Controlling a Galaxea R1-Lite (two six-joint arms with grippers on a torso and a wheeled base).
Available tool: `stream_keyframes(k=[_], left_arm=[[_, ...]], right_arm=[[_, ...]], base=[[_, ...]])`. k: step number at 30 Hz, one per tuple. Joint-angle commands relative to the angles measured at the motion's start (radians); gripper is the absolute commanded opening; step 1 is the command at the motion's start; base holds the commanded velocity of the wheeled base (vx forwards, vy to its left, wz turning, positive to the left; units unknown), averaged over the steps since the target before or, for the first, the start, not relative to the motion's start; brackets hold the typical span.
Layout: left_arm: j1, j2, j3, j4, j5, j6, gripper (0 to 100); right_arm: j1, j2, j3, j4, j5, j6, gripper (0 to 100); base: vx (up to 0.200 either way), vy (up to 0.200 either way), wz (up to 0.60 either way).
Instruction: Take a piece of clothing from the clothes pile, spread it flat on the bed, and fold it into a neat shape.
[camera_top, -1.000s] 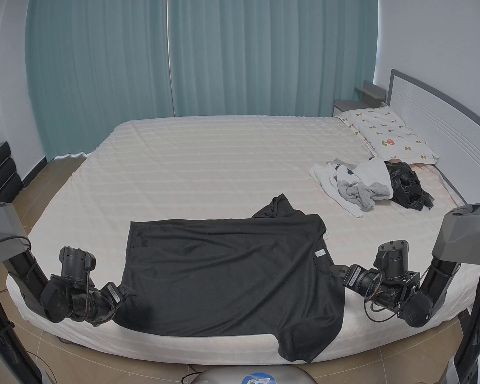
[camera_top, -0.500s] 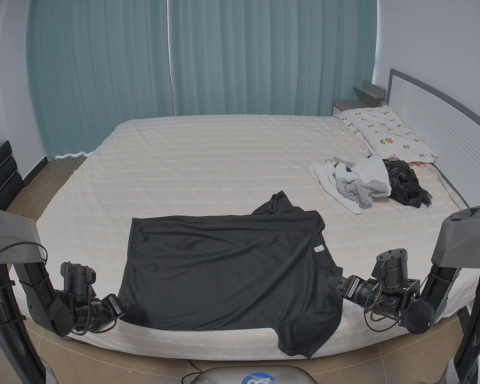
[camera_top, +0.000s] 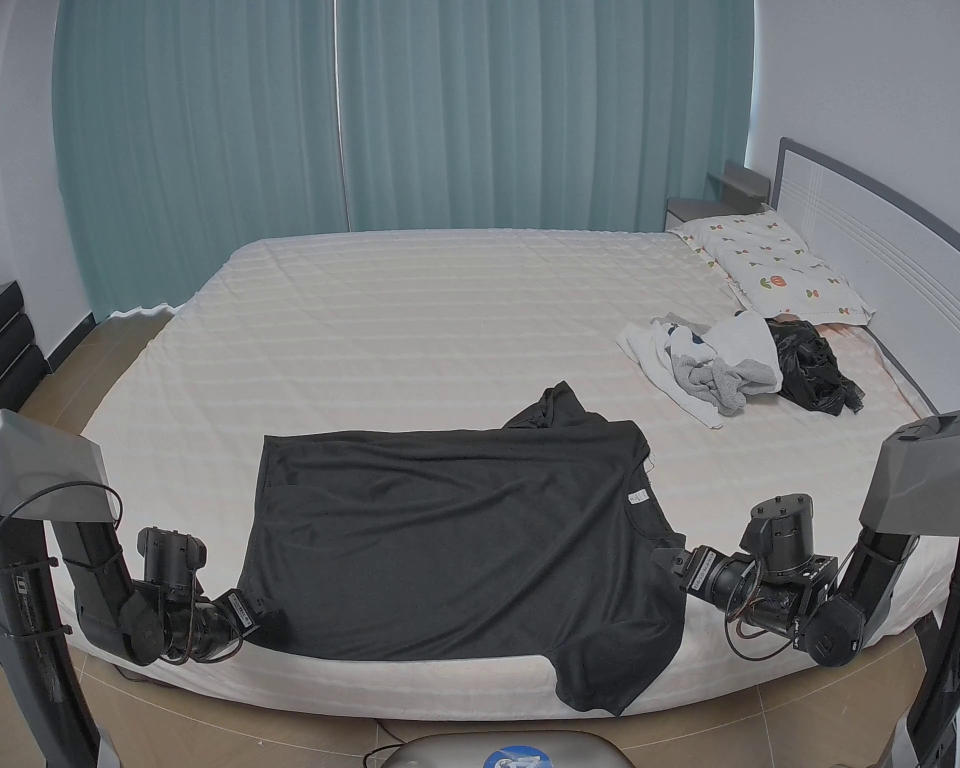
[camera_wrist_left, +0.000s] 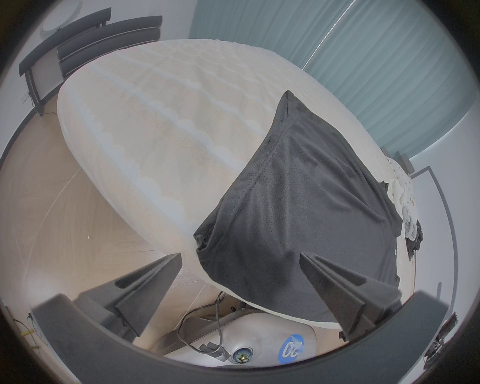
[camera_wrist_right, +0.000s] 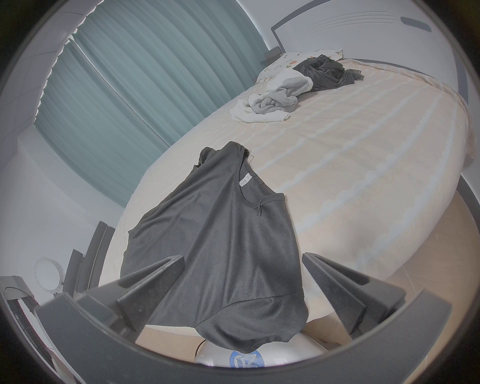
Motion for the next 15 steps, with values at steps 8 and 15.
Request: stream_keyframes(k=[8, 15], left_arm=[[0.0, 0.04, -0.036, 0.002, 0.015, 0.01, 0], [0.001, -0.024, 0.011, 0.0, 0.057, 0.001, 0]], right_arm=[[0.002, 0.047, -0.007, -0.016, -0.001, 0.0, 100], [-0.01, 0.061, 0.005, -0.013, 0.017, 0.0, 100]], base=[[0.0, 0.0, 0.0], [0.0, 0.0, 0.0]])
